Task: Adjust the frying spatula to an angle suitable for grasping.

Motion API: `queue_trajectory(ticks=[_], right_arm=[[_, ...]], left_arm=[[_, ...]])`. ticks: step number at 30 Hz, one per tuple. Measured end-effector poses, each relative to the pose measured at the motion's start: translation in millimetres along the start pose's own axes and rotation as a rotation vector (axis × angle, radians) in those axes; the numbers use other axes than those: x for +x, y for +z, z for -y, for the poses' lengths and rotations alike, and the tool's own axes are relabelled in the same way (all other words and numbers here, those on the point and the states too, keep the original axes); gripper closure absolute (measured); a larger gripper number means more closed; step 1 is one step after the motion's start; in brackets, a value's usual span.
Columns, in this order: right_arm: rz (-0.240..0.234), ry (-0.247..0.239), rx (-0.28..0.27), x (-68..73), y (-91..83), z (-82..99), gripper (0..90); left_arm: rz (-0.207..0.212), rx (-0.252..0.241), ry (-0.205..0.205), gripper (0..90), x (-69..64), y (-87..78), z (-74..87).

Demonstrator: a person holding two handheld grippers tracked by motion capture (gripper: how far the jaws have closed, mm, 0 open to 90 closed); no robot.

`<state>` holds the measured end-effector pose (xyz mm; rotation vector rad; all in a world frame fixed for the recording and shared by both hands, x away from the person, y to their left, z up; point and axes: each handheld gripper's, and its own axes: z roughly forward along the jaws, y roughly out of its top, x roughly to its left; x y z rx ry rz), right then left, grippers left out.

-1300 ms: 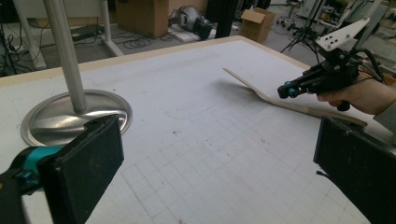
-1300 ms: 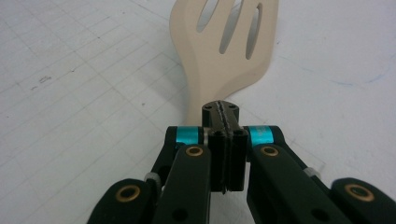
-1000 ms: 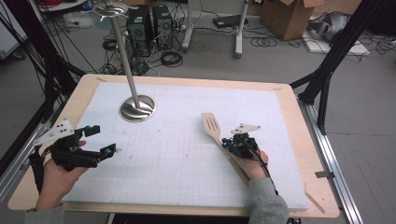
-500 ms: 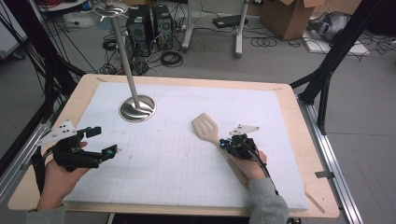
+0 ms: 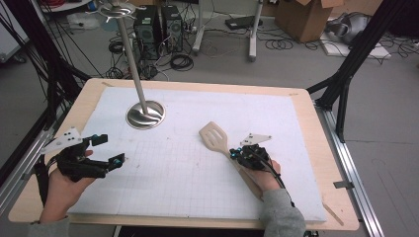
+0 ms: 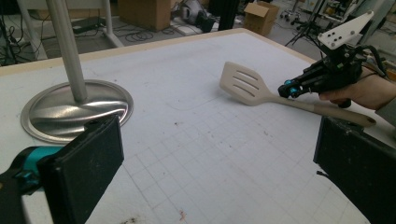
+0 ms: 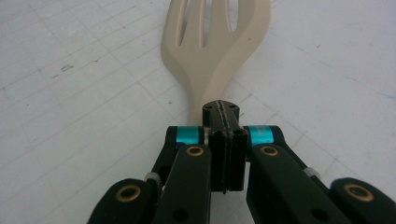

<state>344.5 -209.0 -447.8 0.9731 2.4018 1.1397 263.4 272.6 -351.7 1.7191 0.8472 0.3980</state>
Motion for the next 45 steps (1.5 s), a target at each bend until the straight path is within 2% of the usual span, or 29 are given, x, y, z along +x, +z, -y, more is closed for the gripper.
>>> queue_trajectory(ticks=[8, 13, 21, 27, 29, 31, 36, 42, 45], right_arm=[[-0.053, -0.033, -0.004, 5.1, 1.5, -0.6, 90.0], [-0.105, -0.063, -0.006, 11.9, 3.5, -1.7, 90.0], [-0.160, -0.095, -0.005, 22.7, 6.0, -3.5, 90.0], [-0.142, -0.135, 0.010, 28.9, 5.8, -7.0, 90.0], [-0.133, -0.112, -0.014, 29.0, 0.8, -8.8, 90.0], [-0.144, -0.095, -0.025, 29.8, -6.1, -9.6, 90.0], [-0.140, -0.109, -0.040, 39.6, -21.3, -6.6, 90.0], [-0.143, -0.058, -0.053, 49.1, -42.7, 11.4, 90.0], [-0.134, -0.059, -0.053, 54.0, -52.2, 20.4, 90.0]], left_arm=[[0.001, -0.003, -0.003, 2.1, 0.1, -0.6, -0.3], [0.001, -0.002, 0.000, 2.1, 0.0, -0.4, -0.4], [0.002, -0.001, 0.001, 2.1, 0.1, 0.1, -0.5], [0.003, -0.001, 0.001, 2.1, 0.0, 0.0, -0.5], [0.004, -0.005, -0.001, 2.1, 0.7, -0.7, -0.6], [0.002, -0.006, -0.003, 2.1, 1.1, -0.9, -0.6], [-0.001, -0.010, -0.008, 2.1, 3.0, -1.4, -0.9], [0.007, -0.011, -0.003, 2.1, 2.1, -0.5, -1.9], [0.008, -0.007, -0.003, 2.1, 2.6, 0.7, -1.5]])
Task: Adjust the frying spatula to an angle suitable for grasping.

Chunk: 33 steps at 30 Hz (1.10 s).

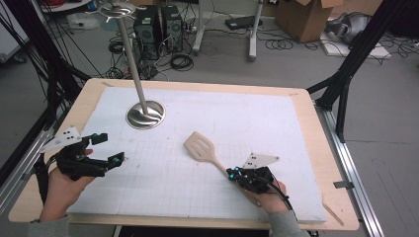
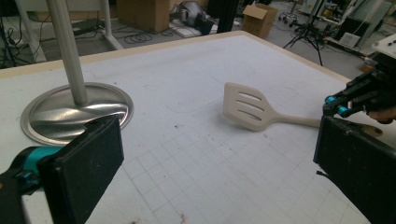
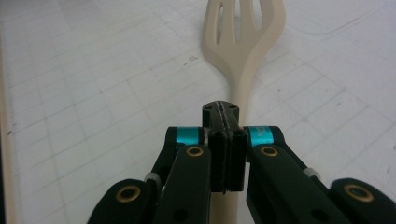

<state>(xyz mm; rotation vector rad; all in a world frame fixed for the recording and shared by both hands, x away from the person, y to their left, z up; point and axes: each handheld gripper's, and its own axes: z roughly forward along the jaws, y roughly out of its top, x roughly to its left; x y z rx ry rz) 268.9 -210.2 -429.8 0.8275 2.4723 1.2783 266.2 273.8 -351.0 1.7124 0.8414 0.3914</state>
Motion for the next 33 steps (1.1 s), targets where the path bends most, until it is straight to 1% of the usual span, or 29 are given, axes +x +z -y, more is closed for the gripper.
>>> queue_trajectory(ticks=[2, 4, 6, 7, 10, 12, 13, 18, 20, 22, 23, 24, 25, 28, 32, 33], right_arm=[[0.002, 0.011, 0.007, 3.7, -3.4, 6.7, 90.0], [0.001, 0.004, 0.029, 7.3, -5.0, 12.2, 90.0], [0.003, -0.003, 0.039, 10.7, -7.0, 15.5, 90.0], [0.002, 0.003, 0.042, 12.4, -8.2, 16.7, 90.0], [0.003, -0.002, 0.052, 14.2, -10.3, 20.2, 90.0], [0.007, -0.004, 0.075, 15.8, -12.1, 25.6, 90.0], [0.003, -0.002, 0.074, 15.8, -12.5, 26.9, 90.0], [0.003, -0.008, 0.083, 17.0, -12.6, 27.5, 90.0], [0.011, -0.028, 0.100, 18.9, -10.8, 26.6, 90.0], [0.014, -0.034, 0.109, 19.5, -10.3, 26.2, 90.0], [0.023, -0.048, 0.124, 20.4, -8.6, 25.8, 90.0], [0.028, -0.052, 0.126, 20.5, -8.2, 25.8, 90.0], [0.028, -0.052, 0.126, 20.5, -8.2, 25.8, 90.0], [0.040, -0.032, 0.124, 16.0, -9.8, 27.3, 90.0], [0.049, -0.027, 0.124, 13.5, -11.3, 28.0, 90.0], [0.056, -0.033, 0.124, 12.7, -11.3, 28.0, 90.0]], left_arm=[[0.000, 0.002, -0.002, 2.1, 0.4, 0.8, 0.5], [0.000, 0.003, -0.004, 2.1, 0.7, 1.3, 0.8], [-0.001, 0.003, -0.004, 2.1, 0.7, 1.5, 0.9], [-0.001, 0.003, -0.004, 2.1, 0.7, 1.6, 0.9], [0.000, 0.005, -0.006, 2.1, 0.4, 2.1, 1.2], [-0.001, 0.009, -0.001, 2.1, 0.5, 2.9, 1.5], [-0.001, 0.009, -0.001, 2.1, 0.5, 2.9, 1.5], [-0.003, 0.012, -0.005, 2.1, 0.5, 3.8, 2.3], [-0.003, 0.012, -0.006, 2.1, 0.9, 4.1, 2.8], [-0.003, 0.016, -0.006, 2.1, 1.4, 4.2, 3.2], [-0.004, 0.017, -0.007, 2.1, 1.6, 4.4, 3.6], [-0.004, 0.017, -0.007, 2.1, 1.6, 4.4, 3.6], [-0.005, 0.018, -0.006, 2.1, 1.6, 4.4, 3.7], [-0.005, 0.018, -0.006, 2.1, 1.3, 4.4, 3.7], [-0.003, 0.018, -0.006, 2.1, 0.9, 5.1, 3.7], [-0.003, 0.021, -0.003, 2.1, 1.1, 5.3, 3.9]])
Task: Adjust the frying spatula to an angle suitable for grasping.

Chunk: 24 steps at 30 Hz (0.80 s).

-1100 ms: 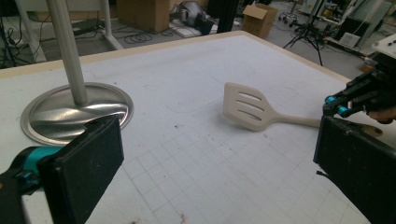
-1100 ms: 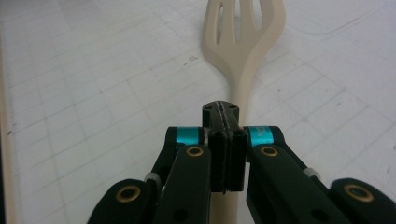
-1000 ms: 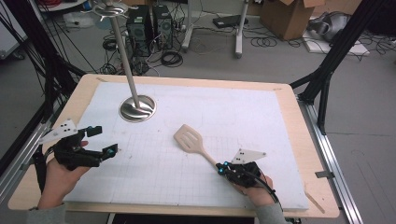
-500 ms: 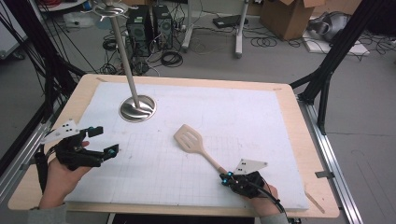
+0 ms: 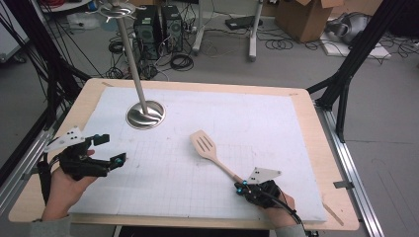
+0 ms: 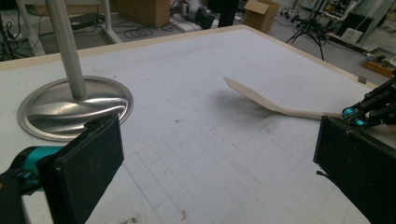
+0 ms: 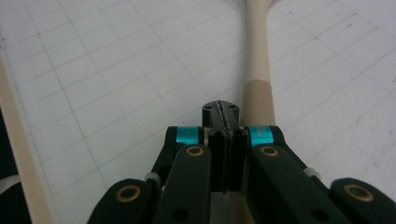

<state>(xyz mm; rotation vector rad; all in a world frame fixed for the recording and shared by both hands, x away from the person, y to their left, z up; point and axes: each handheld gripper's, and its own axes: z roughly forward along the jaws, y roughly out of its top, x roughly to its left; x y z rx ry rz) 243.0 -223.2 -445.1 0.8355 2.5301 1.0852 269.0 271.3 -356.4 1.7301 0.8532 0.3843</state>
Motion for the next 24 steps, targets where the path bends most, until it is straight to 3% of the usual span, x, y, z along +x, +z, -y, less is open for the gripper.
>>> queue_trajectory(ticks=[24], right_arm=[[0.091, 0.049, -0.042, -34.5, 0.4, 5.6, 90.0]], left_arm=[[0.001, 0.018, 0.000, 2.1, -1.8, 5.0, 1.8]])
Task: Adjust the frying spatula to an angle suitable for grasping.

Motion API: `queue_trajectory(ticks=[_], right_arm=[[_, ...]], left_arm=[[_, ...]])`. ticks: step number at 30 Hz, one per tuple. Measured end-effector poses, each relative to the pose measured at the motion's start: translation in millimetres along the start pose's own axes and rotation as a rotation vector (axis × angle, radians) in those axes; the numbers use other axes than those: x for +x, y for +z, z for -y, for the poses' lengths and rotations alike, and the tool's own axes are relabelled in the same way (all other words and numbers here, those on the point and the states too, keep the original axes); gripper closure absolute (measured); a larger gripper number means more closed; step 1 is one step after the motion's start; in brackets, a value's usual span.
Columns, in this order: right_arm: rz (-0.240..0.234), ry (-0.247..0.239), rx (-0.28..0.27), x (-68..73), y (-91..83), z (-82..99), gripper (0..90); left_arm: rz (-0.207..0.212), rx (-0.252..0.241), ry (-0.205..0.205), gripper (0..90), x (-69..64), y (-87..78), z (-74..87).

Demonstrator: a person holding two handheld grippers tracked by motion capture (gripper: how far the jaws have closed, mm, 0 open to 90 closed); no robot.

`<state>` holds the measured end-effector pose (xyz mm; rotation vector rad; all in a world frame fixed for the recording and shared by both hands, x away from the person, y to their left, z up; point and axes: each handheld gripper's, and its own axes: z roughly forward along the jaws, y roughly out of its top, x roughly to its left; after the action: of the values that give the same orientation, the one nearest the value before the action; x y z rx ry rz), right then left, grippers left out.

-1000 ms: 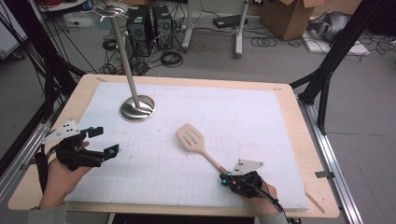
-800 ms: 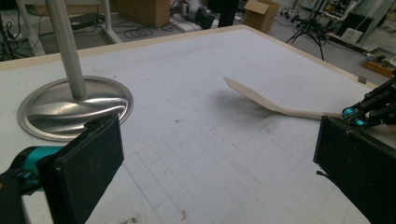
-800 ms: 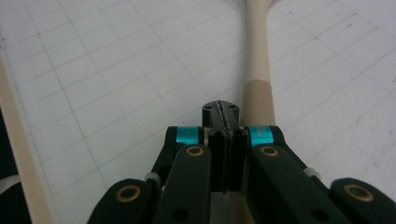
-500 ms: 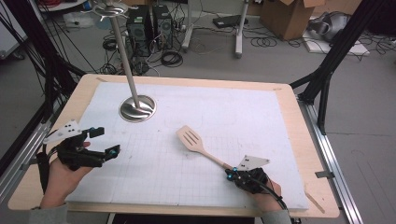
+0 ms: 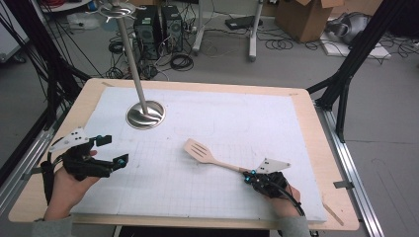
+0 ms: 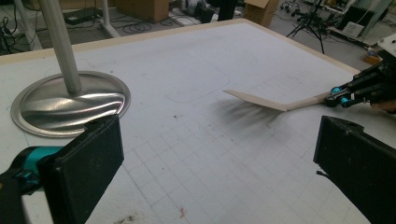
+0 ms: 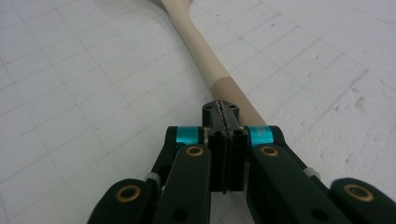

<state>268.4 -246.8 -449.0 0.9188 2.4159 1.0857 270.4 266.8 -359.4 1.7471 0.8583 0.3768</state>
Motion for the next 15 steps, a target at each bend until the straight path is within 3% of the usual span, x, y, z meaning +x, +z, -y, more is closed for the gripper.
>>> queue_trajectory(ticks=[15], right_arm=[[0.071, 0.008, -0.016, -13.2, 7.4, -2.5, 90.0]], left_arm=[[0.003, 0.007, 0.005, 2.1, -0.7, 2.3, 0.7]])
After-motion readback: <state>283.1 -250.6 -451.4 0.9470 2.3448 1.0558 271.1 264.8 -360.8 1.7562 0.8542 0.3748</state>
